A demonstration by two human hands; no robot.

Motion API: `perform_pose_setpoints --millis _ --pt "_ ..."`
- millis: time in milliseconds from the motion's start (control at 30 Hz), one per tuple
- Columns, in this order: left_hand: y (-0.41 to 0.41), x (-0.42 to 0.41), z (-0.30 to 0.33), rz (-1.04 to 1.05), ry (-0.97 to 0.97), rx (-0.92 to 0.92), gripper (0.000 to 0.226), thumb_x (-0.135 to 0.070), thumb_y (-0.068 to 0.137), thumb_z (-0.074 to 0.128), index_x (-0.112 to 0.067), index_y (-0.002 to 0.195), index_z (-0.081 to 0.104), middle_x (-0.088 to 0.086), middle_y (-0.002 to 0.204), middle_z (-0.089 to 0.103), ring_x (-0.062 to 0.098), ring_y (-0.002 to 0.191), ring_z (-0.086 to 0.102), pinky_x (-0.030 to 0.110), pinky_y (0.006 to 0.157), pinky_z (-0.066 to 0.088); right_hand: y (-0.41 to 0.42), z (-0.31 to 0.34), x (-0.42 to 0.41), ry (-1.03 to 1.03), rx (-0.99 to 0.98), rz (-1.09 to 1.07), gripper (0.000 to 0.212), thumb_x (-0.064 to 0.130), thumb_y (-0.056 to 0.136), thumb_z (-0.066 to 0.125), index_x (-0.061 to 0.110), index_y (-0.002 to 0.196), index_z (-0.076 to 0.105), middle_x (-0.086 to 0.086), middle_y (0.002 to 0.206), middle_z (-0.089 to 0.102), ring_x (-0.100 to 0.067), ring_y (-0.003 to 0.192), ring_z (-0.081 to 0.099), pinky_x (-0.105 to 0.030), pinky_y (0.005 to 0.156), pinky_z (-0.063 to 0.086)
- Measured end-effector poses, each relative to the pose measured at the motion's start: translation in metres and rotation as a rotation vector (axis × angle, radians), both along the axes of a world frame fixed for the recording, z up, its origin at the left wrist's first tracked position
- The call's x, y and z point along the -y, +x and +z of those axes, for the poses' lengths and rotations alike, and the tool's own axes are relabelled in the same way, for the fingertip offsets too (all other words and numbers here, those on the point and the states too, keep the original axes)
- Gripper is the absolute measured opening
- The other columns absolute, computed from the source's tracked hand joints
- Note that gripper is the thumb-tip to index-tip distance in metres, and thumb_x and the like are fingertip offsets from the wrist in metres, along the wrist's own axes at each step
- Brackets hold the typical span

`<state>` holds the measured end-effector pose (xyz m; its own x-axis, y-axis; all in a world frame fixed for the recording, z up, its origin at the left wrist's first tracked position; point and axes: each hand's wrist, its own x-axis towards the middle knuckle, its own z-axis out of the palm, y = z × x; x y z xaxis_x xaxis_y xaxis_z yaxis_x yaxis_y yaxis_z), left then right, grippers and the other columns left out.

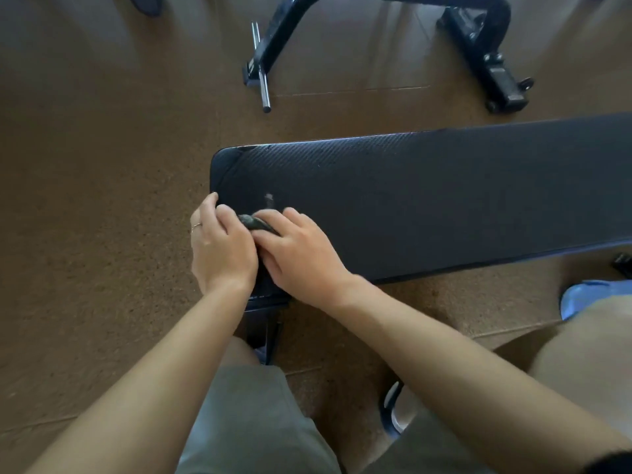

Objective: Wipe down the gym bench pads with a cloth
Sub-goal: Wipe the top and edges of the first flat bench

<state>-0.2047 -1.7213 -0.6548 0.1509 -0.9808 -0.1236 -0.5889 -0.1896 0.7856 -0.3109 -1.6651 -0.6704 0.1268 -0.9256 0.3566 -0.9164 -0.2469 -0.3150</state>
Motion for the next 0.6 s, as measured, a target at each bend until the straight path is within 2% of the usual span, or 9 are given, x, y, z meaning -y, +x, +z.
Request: perform_pose_setpoints --millis 67,133,233,333,400,433,500,567,600 --pt "-0.001 -0.004 -0.003 0.025 -0.037 0.039 0.049 -0.036 0.108 0.021 -0.030 0.151 0.044 -0.002 0.157 0.044 0.019 0.139 0.045 0.036 0.102 0.034 -0.016 0.001 0.036 -0.005 -0.099 0.048 0.026 0.021 0.094 0.059 0.021 0.115 0.074 -0.005 0.125 0.066 -0.027 0.092 0.055 -0.040 0.079 0.046" --pt "-0.004 -0.006 -0.004 0.021 -0.049 0.100 0.050 -0.039 0.108 0.020 -0.030 0.152 0.042 -0.004 0.158 0.042 0.021 0.137 0.047 0.042 0.105 0.037 -0.051 0.001 0.062 -0.054 -0.145 -0.023 0.023 0.018 0.089 0.062 0.020 0.105 0.077 -0.006 0.117 0.069 -0.033 0.085 0.058 -0.041 0.073 0.050" --pt "-0.008 -0.008 -0.005 -0.003 -0.055 0.169 0.051 -0.039 0.108 0.021 -0.026 0.154 0.039 -0.003 0.160 0.039 0.024 0.137 0.047 0.046 0.103 0.040 -0.133 -0.003 0.061 -0.069 -0.152 -0.379 0.024 0.015 0.089 0.056 0.015 0.100 0.077 -0.010 0.113 0.069 -0.041 0.084 0.061 -0.044 0.075 0.053" --pt "-0.009 -0.011 -0.007 -0.018 -0.056 0.211 0.051 -0.038 0.108 0.022 -0.023 0.155 0.037 -0.002 0.162 0.037 0.026 0.139 0.046 0.048 0.102 0.042 -0.217 0.002 0.021 -0.001 -0.062 -0.801 0.034 0.020 0.095 0.046 0.013 0.110 0.076 -0.016 0.123 0.065 -0.046 0.096 0.059 -0.048 0.083 0.051" --pt "-0.011 -0.009 -0.008 -0.019 -0.055 0.244 0.052 -0.038 0.108 0.022 -0.022 0.156 0.035 0.000 0.163 0.035 0.028 0.140 0.044 0.050 0.102 0.042 -0.233 0.007 0.014 0.051 0.002 -1.060 0.037 0.018 0.099 0.042 0.011 0.120 0.072 -0.018 0.130 0.060 -0.045 0.109 0.055 -0.047 0.093 0.047" --pt "-0.012 -0.008 -0.008 -0.020 -0.050 0.256 0.053 -0.038 0.108 0.022 -0.021 0.156 0.035 0.002 0.163 0.035 0.028 0.140 0.044 0.050 0.103 0.042 -0.224 0.007 0.022 0.059 0.006 -1.112 0.038 0.016 0.099 0.041 0.010 0.120 0.072 -0.018 0.129 0.060 -0.043 0.111 0.055 -0.046 0.093 0.045" --pt "-0.013 -0.009 -0.007 -0.030 -0.047 0.271 0.053 -0.037 0.108 0.022 -0.020 0.156 0.034 0.002 0.163 0.035 0.029 0.141 0.044 0.050 0.104 0.042 -0.175 0.005 0.048 0.023 0.001 -1.020 0.036 0.013 0.093 0.043 0.008 0.109 0.075 -0.017 0.115 0.066 -0.042 0.100 0.059 -0.042 0.081 0.047" --pt "-0.012 -0.010 -0.007 -0.038 -0.055 0.279 0.053 -0.037 0.108 0.022 -0.020 0.157 0.034 0.002 0.163 0.034 0.028 0.141 0.044 0.050 0.104 0.041 -0.106 0.000 0.076 -0.039 0.031 -0.764 0.026 0.011 0.085 0.053 0.009 0.094 0.077 -0.014 0.103 0.069 -0.040 0.084 0.060 -0.039 0.067 0.045" --pt "-0.011 -0.010 -0.007 -0.037 -0.056 0.278 0.053 -0.036 0.108 0.022 -0.021 0.157 0.034 0.001 0.163 0.034 0.028 0.141 0.043 0.050 0.104 0.041 -0.070 -0.002 0.084 -0.035 0.033 -0.607 0.020 0.010 0.082 0.059 0.010 0.091 0.077 -0.012 0.102 0.070 -0.039 0.081 0.059 -0.039 0.065 0.046"
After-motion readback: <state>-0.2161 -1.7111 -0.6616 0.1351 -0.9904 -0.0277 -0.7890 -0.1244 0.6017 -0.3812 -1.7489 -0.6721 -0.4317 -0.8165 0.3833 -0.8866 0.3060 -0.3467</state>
